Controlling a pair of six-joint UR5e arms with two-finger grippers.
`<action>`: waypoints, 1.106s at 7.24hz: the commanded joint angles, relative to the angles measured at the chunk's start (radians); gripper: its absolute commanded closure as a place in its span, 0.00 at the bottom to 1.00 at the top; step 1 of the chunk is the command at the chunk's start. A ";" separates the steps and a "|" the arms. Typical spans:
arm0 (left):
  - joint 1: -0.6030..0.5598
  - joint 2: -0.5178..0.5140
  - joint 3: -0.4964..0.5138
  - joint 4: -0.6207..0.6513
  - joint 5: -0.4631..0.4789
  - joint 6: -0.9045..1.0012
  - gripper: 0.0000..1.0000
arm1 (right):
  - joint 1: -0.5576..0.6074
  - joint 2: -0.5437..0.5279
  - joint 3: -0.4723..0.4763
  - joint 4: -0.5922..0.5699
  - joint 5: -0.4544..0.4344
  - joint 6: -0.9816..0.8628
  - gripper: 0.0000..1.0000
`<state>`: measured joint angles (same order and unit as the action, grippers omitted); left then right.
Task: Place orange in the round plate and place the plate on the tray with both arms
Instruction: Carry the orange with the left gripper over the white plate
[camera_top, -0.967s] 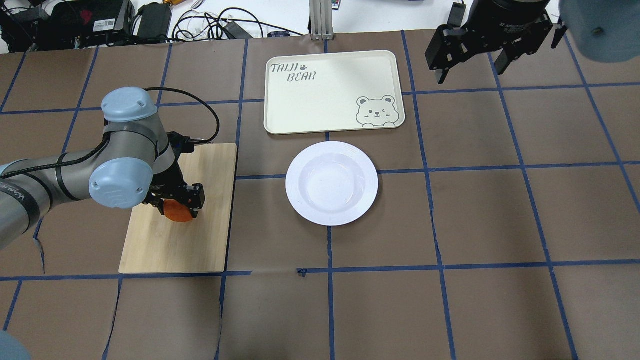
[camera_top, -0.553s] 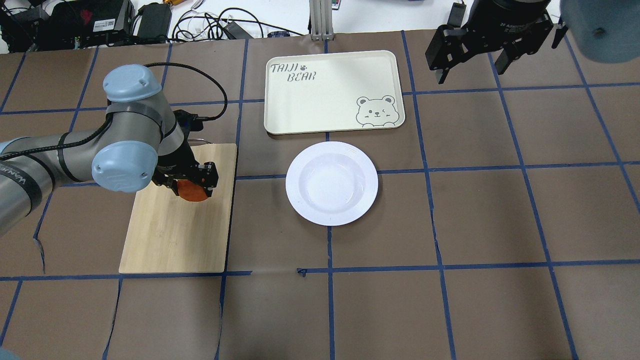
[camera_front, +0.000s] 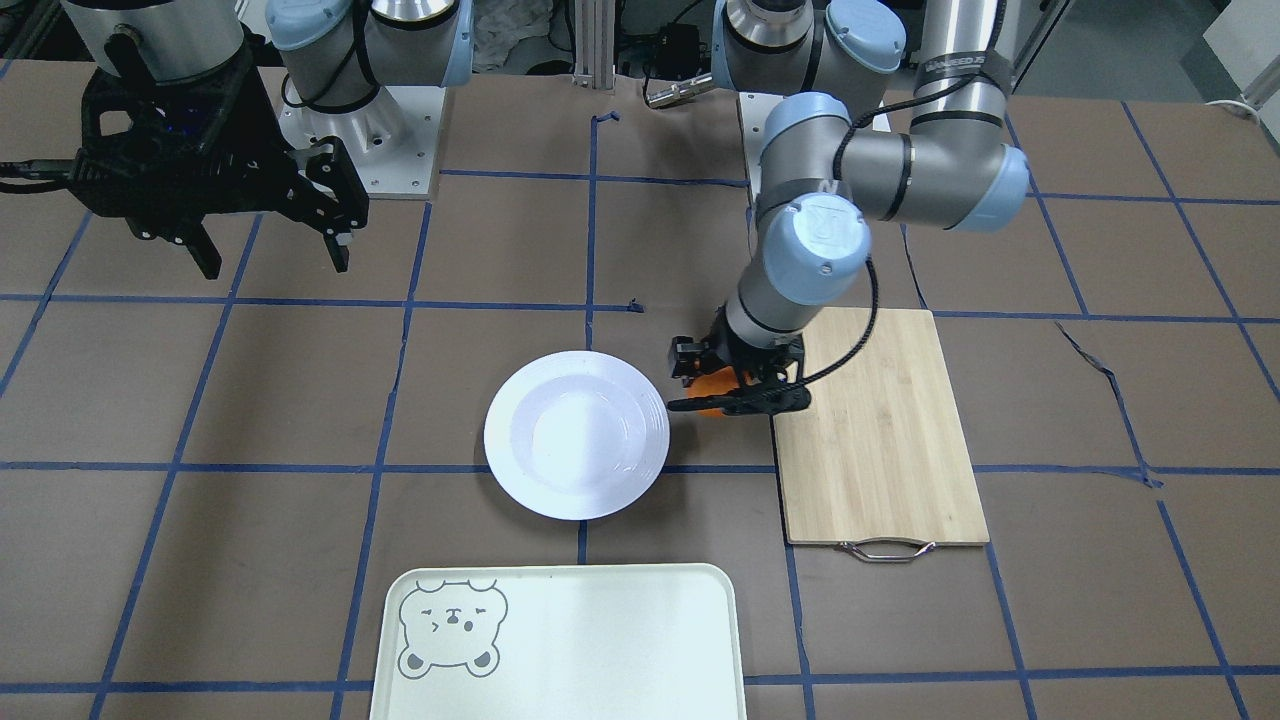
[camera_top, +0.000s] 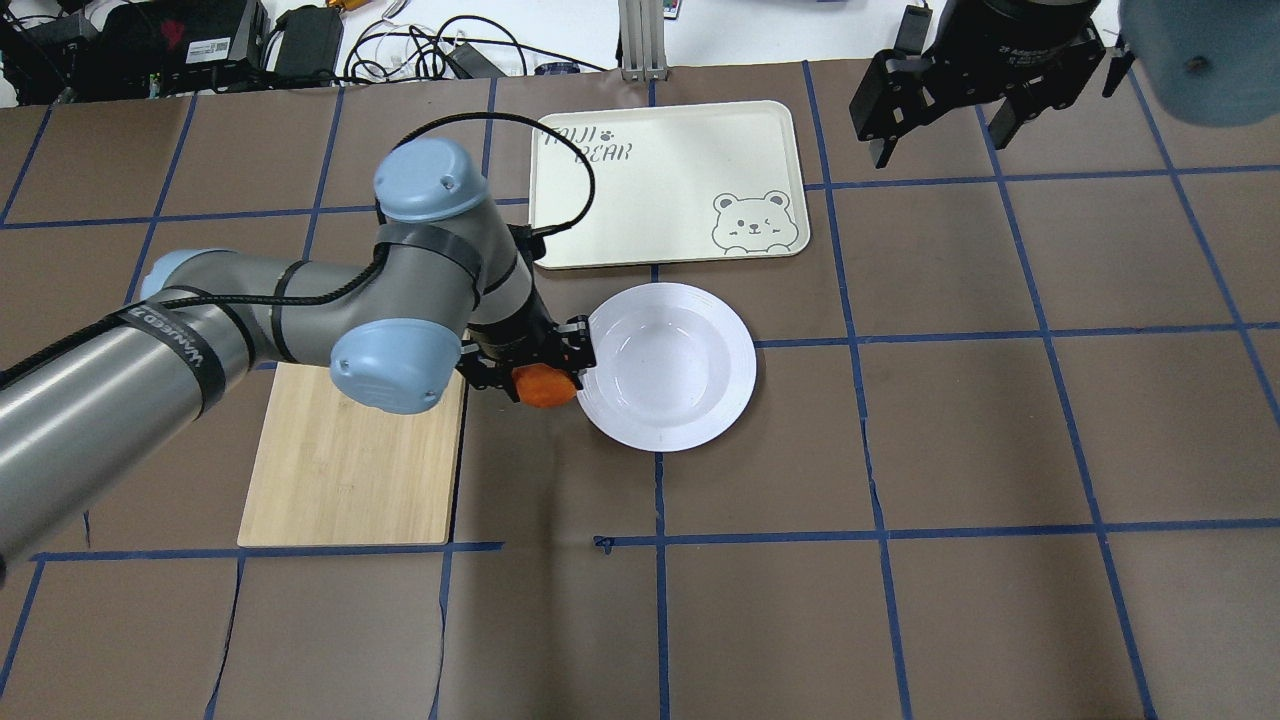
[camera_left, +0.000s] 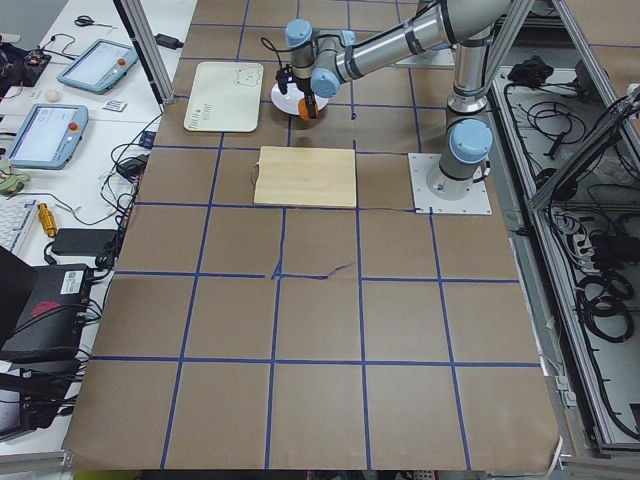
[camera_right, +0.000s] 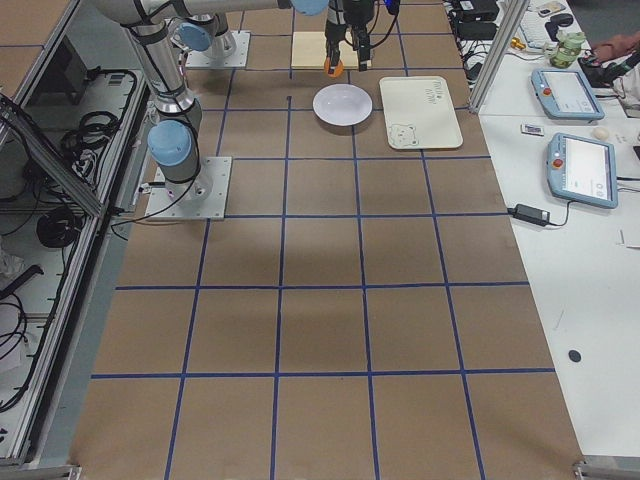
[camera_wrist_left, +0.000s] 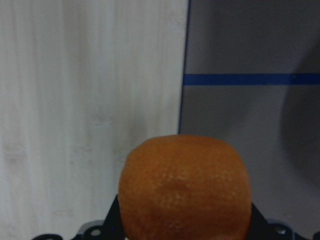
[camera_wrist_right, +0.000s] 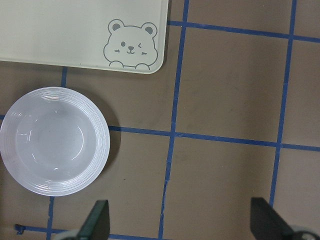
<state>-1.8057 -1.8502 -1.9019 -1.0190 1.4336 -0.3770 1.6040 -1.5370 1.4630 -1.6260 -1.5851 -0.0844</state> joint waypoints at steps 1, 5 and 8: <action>-0.118 -0.090 0.003 0.201 -0.016 -0.179 0.78 | 0.001 0.000 0.000 0.000 -0.001 0.000 0.00; -0.159 -0.149 0.030 0.277 0.001 -0.228 0.00 | -0.001 0.001 0.000 0.000 0.001 -0.003 0.00; -0.114 -0.068 0.185 -0.050 0.007 -0.150 0.00 | -0.003 0.003 0.017 -0.005 0.011 -0.008 0.00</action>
<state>-1.9424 -1.9569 -1.7889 -0.9016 1.4351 -0.5822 1.6033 -1.5347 1.4708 -1.6277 -1.5763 -0.0911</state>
